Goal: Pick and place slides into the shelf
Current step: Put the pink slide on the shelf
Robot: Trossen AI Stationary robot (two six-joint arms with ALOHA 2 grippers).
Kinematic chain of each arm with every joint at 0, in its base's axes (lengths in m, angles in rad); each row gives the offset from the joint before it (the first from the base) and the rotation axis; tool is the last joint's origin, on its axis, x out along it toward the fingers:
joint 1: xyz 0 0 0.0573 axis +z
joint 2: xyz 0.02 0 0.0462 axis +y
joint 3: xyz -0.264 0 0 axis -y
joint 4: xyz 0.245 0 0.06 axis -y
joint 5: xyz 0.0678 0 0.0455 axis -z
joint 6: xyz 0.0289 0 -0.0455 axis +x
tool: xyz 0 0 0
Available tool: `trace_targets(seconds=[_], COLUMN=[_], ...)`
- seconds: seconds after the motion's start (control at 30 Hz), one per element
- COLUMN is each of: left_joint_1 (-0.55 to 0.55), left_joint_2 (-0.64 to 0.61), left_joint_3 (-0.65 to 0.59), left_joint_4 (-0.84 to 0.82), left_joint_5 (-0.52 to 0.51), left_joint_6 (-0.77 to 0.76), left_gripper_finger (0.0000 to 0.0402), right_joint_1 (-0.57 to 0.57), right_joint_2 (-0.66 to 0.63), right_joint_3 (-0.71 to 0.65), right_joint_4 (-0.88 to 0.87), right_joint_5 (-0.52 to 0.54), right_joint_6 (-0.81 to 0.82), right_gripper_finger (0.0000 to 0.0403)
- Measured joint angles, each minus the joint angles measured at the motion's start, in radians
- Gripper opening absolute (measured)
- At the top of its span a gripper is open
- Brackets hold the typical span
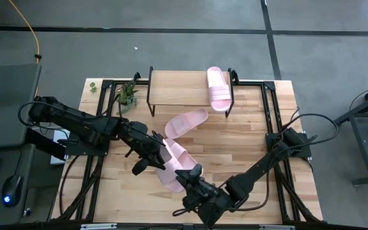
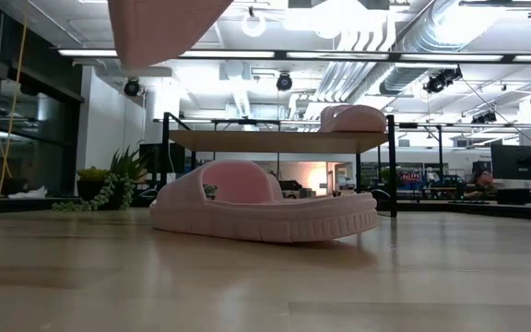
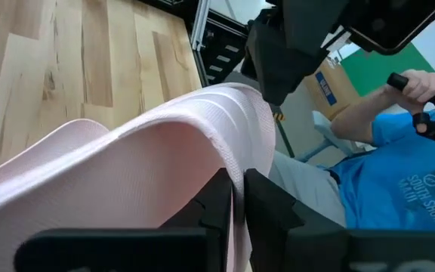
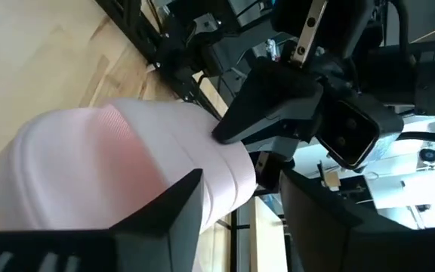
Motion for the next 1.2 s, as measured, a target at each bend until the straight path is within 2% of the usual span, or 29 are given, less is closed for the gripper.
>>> trace_targets(seconds=[0.3, 1.2], left_joint_1=[0.000, -0.001], left_joint_2=[0.000, 0.000], left_joint_3=[0.000, 0.000], left_joint_4=[0.000, 0.031], left_joint_5=[0.003, 0.010], left_joint_6=[0.000, -0.016], left_gripper_finger=[0.0011, 0.0028], right_joint_1=[0.010, -0.044], right_joint_2=[0.001, 0.001], right_joint_3=[-0.002, -0.003], right_joint_4=[-0.115, -0.152], right_joint_5=[-0.027, -0.047], right_joint_6=[0.058, 0.155], right_gripper_finger=[0.0206, 0.0197])
